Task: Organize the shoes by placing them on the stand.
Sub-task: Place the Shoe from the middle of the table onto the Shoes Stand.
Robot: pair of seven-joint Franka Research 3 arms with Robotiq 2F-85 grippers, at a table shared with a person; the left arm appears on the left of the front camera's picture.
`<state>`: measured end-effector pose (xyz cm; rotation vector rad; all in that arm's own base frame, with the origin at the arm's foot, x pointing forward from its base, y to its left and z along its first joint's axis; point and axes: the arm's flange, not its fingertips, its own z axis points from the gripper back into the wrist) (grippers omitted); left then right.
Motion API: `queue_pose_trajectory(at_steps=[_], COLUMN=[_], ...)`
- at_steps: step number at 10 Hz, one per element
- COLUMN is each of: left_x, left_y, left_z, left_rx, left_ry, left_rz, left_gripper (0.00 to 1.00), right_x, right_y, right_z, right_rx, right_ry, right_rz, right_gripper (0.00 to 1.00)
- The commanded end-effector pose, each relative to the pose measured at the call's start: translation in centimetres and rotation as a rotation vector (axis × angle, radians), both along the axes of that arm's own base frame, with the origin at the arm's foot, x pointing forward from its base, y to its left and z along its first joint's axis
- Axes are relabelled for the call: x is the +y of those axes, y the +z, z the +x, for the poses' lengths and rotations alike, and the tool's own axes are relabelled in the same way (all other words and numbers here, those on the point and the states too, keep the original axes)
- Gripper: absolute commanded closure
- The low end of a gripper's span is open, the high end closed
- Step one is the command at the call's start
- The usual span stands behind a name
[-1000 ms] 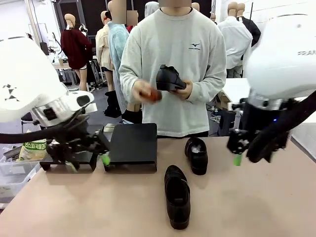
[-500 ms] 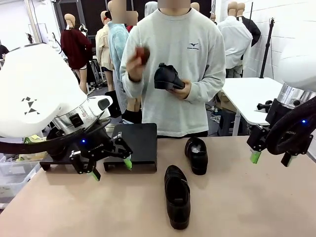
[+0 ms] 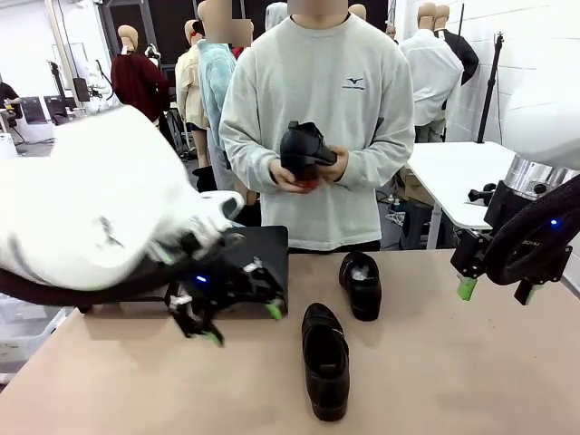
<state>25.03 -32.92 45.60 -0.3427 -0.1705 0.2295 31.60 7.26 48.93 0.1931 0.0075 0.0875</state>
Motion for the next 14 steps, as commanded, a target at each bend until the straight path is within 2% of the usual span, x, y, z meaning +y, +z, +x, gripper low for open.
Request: queue_pose_trajectory(at_steps=[1,3,4,7,9,11,14], left_x=[-4.2,-6.0,-6.9,-8.4,-9.1,-9.9,-10.4], left_y=[-2.5,-3.3,-4.2,-6.2,-6.8,-8.0,-8.8], left_z=[2.0,2.6,3.0,3.6,3.3,3.4,4.0], left_rx=[-0.018,-0.075,-0.07,-0.051,-0.06,-0.076,-0.086], left_ry=[0.072,0.109,0.098,-0.022,-0.066,-0.149,-0.154], left_rz=[-0.019,-0.001,0.032,0.153,0.152,0.238,0.285], left_gripper=[0.0,0.0,0.0,0.0,0.0,0.0,0.0], right_x=[-0.2,-0.2,-0.2,-0.2,-0.2,-0.2,-0.2], right_y=[0.1,0.1,0.1,0.1,0.1,0.1,0.1], right_z=[0.1,0.1,0.1,0.1,0.1,0.1,0.1], right_rx=[0.001,0.001,0.001,0.001,0.001,0.001,0.001], right_ry=[0.015,0.015,0.015,0.015,0.015,0.015,0.015], right_rz=[0.0,0.0,0.0,0.0,0.0,0.0,0.0], right_gripper=[0.0,0.0,0.0,0.0,0.0,0.0,0.0])
